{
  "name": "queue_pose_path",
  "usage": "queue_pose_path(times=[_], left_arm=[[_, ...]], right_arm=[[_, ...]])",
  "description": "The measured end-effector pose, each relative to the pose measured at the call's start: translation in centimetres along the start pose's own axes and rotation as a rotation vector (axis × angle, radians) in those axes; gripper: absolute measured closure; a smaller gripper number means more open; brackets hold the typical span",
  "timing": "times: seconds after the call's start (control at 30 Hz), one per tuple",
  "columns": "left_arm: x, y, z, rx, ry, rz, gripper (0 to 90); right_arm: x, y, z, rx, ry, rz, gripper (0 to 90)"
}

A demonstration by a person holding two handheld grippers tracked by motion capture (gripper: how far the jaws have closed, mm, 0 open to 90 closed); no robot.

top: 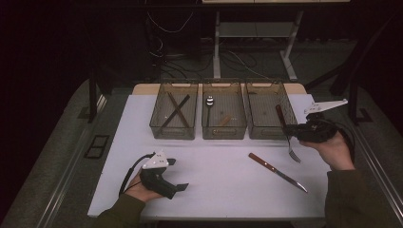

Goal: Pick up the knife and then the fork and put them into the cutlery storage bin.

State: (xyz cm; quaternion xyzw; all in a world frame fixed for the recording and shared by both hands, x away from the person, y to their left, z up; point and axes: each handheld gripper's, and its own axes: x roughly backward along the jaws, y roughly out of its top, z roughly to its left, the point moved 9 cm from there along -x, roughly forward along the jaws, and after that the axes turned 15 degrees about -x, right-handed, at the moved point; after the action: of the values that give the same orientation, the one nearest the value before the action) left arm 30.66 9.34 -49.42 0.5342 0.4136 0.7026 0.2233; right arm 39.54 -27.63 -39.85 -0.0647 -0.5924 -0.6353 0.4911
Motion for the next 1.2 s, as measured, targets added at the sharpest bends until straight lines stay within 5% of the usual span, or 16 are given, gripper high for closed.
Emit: queue_pose_path(times=[0.6, 0.87, 1.2], left_arm=[[0.1, 0.3, -0.4, -0.013, -0.016, -0.025, 0.0], [0.0, 0.3, -0.5, -0.016, -0.024, -0.022, 0.0], [-0.1, 0.3, -0.6, -0.012, -0.032, -0.028, 0.0]], right_arm=[[0.6, 7.6, -1.7, -0.024, -0.101, -0.115, 77.4], [-1.4, 9.9, -3.4, -0.005, -0.172, -0.119, 77.4], [-4.7, 10.3, -5.3, -0.056, -0.162, -0.117, 77.4]])
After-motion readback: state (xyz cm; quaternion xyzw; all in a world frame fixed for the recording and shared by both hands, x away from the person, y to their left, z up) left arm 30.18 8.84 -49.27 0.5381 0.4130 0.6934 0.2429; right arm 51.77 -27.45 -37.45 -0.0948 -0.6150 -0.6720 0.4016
